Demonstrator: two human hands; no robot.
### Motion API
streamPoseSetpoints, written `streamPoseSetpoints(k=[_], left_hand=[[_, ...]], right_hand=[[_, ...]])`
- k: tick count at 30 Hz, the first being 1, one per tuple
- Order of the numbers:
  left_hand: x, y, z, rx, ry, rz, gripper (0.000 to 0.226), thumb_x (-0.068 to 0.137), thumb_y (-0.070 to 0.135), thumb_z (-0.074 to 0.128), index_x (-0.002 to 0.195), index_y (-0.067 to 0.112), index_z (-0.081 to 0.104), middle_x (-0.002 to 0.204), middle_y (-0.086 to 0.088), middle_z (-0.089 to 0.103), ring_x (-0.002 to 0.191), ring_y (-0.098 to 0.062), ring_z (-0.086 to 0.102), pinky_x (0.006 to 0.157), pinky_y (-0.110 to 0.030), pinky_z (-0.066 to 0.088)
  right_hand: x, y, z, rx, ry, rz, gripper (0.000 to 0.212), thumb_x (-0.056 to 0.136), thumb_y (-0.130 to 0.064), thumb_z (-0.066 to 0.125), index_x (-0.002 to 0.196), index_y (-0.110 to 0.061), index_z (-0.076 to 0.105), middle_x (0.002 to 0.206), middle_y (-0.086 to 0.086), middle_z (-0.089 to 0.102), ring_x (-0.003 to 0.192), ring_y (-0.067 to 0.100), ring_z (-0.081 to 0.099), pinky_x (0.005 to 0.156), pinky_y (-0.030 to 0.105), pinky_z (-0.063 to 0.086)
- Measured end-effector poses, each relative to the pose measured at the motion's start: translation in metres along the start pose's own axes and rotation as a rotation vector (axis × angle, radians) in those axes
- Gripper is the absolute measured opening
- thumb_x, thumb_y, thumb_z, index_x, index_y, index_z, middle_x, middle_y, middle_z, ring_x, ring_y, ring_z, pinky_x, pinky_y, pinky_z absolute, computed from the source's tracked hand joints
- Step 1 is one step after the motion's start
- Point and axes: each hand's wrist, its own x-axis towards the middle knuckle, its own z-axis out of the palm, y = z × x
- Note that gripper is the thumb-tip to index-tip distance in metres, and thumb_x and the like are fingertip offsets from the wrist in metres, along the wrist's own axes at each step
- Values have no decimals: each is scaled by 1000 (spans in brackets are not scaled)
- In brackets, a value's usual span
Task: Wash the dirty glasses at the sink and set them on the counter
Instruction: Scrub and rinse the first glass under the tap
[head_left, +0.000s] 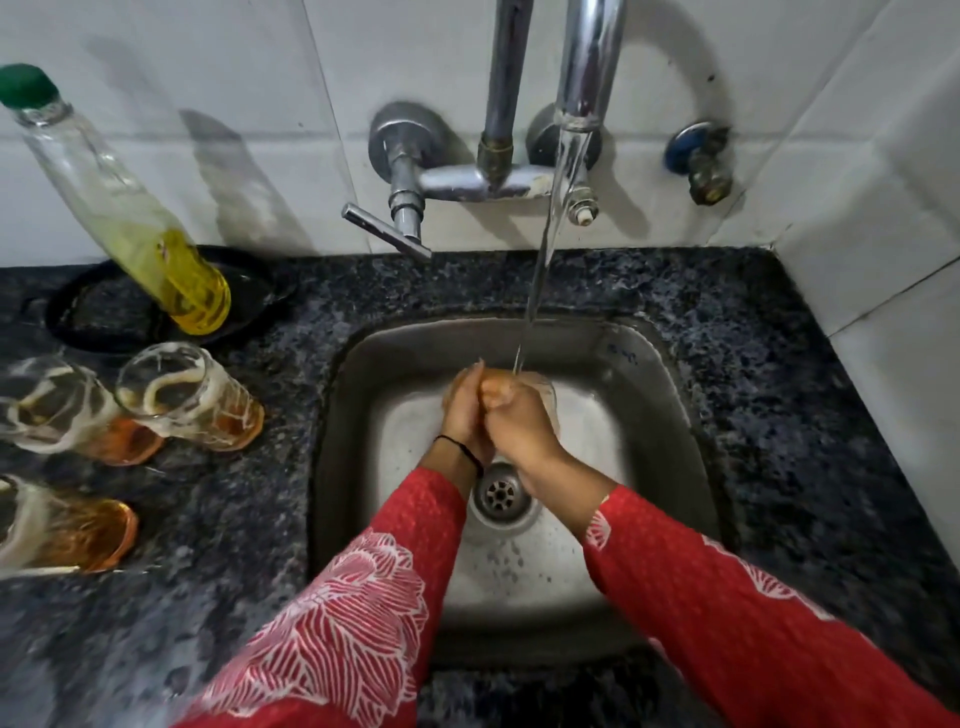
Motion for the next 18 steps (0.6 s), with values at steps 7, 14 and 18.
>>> streamPoseSetpoints(k=[7,14,18], left_hand=[[-6,12,-6,70,-39,-190,51,95,47,41,93,3,65,78,-13,71,74,-24,66,72,-34,51],[-2,2,-2,-35,22,14,25,92,38,51,83,16,58,80,-10,62,73,-21,62,70,-32,53],[-6,17,-6,33,-30,-203,52,95,51,39,89,5,65,76,-15,71,80,-25,62,72,-36,50]], right_hand=[[-11,22,-51,-1031,-224,-610,26,92,-8,51,115,-7,63,118,14,61,116,30,53,99,36,39],[-3,-6,-8,134,-75,1,24,88,-2,47,103,1,65,107,25,66,99,27,63,99,46,48],[-12,10,-40,-733,-291,-347,22,94,-16,46,110,-12,60,115,16,60,108,27,56,97,43,46]])
